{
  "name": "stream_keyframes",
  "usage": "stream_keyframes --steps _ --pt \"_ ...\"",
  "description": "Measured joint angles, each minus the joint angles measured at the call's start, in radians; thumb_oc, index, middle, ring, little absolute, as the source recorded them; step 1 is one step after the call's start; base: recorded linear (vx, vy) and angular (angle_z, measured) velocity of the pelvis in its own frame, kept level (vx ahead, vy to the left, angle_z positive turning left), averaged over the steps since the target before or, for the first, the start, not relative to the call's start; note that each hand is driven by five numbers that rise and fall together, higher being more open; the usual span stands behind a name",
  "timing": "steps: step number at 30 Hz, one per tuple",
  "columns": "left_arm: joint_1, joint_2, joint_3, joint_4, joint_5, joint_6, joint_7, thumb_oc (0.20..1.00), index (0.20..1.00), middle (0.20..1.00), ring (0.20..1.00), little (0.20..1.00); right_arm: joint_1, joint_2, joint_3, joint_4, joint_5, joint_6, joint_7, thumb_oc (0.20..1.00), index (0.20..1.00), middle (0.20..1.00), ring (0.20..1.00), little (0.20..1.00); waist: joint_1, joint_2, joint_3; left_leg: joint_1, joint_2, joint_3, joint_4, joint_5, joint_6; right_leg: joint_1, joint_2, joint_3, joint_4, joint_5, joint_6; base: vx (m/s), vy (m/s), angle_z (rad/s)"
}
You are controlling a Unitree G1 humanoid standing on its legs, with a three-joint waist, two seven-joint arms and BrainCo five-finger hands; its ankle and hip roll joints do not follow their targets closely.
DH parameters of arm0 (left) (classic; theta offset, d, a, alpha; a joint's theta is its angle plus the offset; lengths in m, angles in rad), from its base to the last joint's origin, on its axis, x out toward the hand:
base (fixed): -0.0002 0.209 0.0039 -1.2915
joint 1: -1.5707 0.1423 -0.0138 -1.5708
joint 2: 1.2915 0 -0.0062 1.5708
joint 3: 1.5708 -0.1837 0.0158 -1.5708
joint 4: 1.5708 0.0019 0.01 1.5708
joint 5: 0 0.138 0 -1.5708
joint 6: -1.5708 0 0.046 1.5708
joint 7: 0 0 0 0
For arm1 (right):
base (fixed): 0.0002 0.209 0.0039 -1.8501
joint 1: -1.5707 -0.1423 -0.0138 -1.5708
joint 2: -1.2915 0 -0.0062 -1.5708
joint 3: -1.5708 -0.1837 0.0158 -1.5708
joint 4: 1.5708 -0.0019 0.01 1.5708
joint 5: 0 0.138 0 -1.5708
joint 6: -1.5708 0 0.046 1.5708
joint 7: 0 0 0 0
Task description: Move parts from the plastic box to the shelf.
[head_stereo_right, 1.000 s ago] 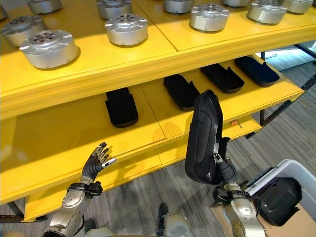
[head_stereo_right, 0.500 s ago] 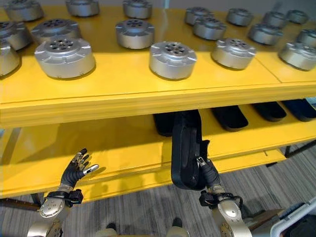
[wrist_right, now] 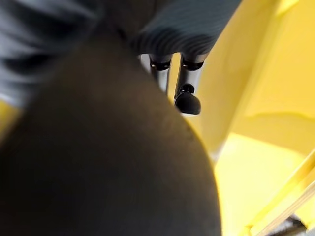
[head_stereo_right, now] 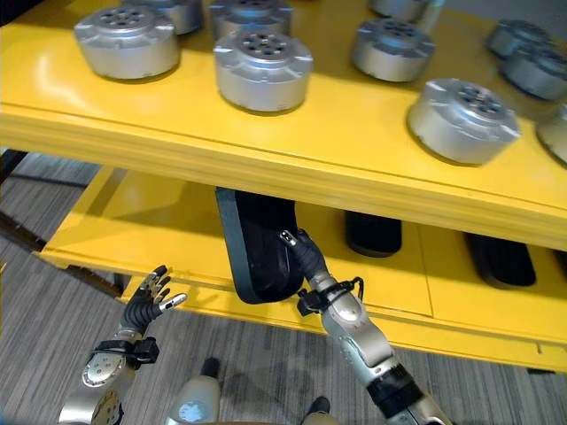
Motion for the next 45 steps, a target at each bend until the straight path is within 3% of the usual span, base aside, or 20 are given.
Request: stream_keyframes --steps 6,14,17,18,19,27,35,45 --pt "-0.039 0.008 -0.019 -0.002 -0.027 0.008 0.033 1.000 1.000 1.000 1.000 1.000 -0.168 0.045 0.006 0.138 0.000 0.004 -0.095 0.200 0.200 0.200 0.200 0.200 0.040 0.016 0.027 -0.044 -0.004 -0.022 0.033 -0.005 0.002 -0.022 -0.003 -0.017 0.018 -0.005 -0.005 -0.06 0.003 0.10" --pt "-0.117 0.050 -0.104 -0.019 -0.067 0.007 0.046 1.000 1.000 1.000 1.000 1.000 -0.389 0.044 -0.020 0.246 0.010 0.001 -0.226 0.200 0.200 0.200 0.200 0.200 0.038 0.061 0.124 -0.153 -0.007 -0.016 0.152 -0.024 0.017 -0.164 -0.034 0.028 0.175 -0.044 -0.018 -0.10 0.036 -0.06" --pt "-0.142 0.061 -0.132 -0.031 -0.077 0.007 0.057 1.000 1.000 1.000 1.000 1.000 -0.475 0.036 -0.030 0.286 0.010 0.001 -0.262 0.200 0.200 0.200 0.200 0.200 0.023 0.093 0.161 -0.226 -0.004 -0.007 0.231 -0.046 0.026 -0.250 -0.045 0.060 0.258 -0.066 -0.024 -0.15 0.049 -0.13" --pt "-0.165 0.072 -0.163 -0.039 -0.086 0.005 0.068 1.000 1.000 1.000 1.000 1.000 -0.540 0.018 -0.050 0.302 0.009 -0.001 -0.295 0.200 0.200 0.200 0.200 0.200 0.012 0.122 0.194 -0.291 -0.007 -0.009 0.285 -0.057 0.035 -0.321 -0.059 0.075 0.325 -0.082 -0.026 -0.11 0.046 -0.06" --pt "-0.181 0.075 -0.171 -0.039 -0.087 0.006 0.068 1.000 1.000 1.000 1.000 1.000 -0.571 0.010 -0.066 0.313 0.009 -0.001 -0.308 0.200 0.200 0.200 0.200 0.200 0.007 0.132 0.220 -0.308 -0.014 -0.008 0.303 -0.058 0.036 -0.344 -0.070 0.083 0.357 -0.090 -0.028 -0.11 0.049 -0.02" --pt "-0.188 0.082 -0.175 -0.039 -0.098 0.004 0.086 1.000 1.000 1.000 1.000 1.000 -0.622 -0.047 -0.105 0.368 -0.032 -0.002 -0.383 0.200 0.200 0.200 0.200 0.200 -0.035 0.137 0.256 -0.454 -0.017 0.004 0.416 -0.071 0.041 -0.523 -0.087 0.145 0.489 -0.114 -0.042 -0.08 0.040 -0.07" --pt "-0.195 0.081 -0.189 -0.041 -0.098 -0.011 0.121 1.000 1.000 1.000 1.000 1.000 -0.643 -0.066 -0.136 0.429 -0.077 -0.039 -0.419 0.200 0.200 0.200 0.200 0.200 -0.058 0.133 0.265 -0.505 -0.016 0.006 0.460 -0.077 0.042 -0.581 -0.094 0.162 0.536 -0.122 -0.038 -0.03 0.007 -0.02" --pt "-0.212 0.083 -0.204 -0.043 -0.124 -0.033 0.141 1.000 1.000 1.000 1.000 1.000 -0.893 -0.085 -0.138 0.740 -0.067 -0.046 -0.441 0.200 0.200 0.200 0.200 0.200 -0.060 0.128 0.265 -0.533 -0.010 0.008 0.471 -0.080 0.045 -0.608 -0.094 0.163 0.542 -0.122 -0.039 0.01 -0.004 0.00"
